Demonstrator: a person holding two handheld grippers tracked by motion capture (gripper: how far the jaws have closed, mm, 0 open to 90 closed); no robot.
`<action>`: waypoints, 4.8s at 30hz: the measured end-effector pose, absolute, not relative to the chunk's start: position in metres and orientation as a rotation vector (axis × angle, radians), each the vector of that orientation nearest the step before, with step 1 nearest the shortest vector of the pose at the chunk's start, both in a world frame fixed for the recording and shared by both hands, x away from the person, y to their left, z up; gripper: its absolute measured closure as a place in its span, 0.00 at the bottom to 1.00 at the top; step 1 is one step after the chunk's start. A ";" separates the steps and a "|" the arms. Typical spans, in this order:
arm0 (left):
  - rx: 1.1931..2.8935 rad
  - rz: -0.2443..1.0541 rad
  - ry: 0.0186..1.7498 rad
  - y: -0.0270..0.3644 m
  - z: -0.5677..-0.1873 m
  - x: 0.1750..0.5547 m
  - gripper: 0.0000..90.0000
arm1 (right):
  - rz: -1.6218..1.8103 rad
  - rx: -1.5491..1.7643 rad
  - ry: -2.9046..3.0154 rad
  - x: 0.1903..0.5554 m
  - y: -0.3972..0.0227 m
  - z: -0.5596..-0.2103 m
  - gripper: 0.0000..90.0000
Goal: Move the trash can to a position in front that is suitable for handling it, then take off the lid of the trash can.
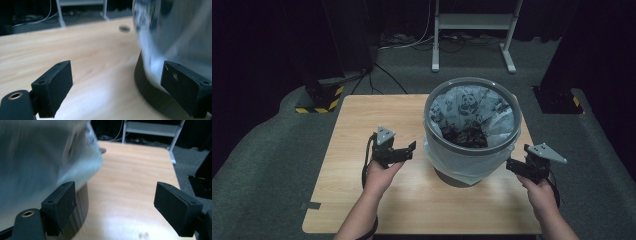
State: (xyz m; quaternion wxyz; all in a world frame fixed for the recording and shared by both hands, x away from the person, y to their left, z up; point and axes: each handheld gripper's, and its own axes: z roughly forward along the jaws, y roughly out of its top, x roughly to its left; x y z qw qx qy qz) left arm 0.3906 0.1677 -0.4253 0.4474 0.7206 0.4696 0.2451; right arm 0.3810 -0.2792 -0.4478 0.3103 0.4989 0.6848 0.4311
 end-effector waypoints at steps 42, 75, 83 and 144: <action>2.164 0.450 1.394 0.182 -0.517 0.382 0.00 | 0.873 1.446 2.068 0.378 -0.271 -0.525 0.11; 2.390 0.094 1.722 0.173 -0.455 0.420 0.34 | 0.888 1.428 2.094 0.382 -0.269 -0.525 0.11; 2.401 0.095 1.745 0.173 -0.444 0.429 0.36 | 0.892 1.416 2.101 0.382 -0.270 -0.525 0.11; 2.281 0.062 1.939 0.164 -0.249 0.450 0.49 | 0.897 1.405 2.119 0.385 -0.269 -0.525 0.11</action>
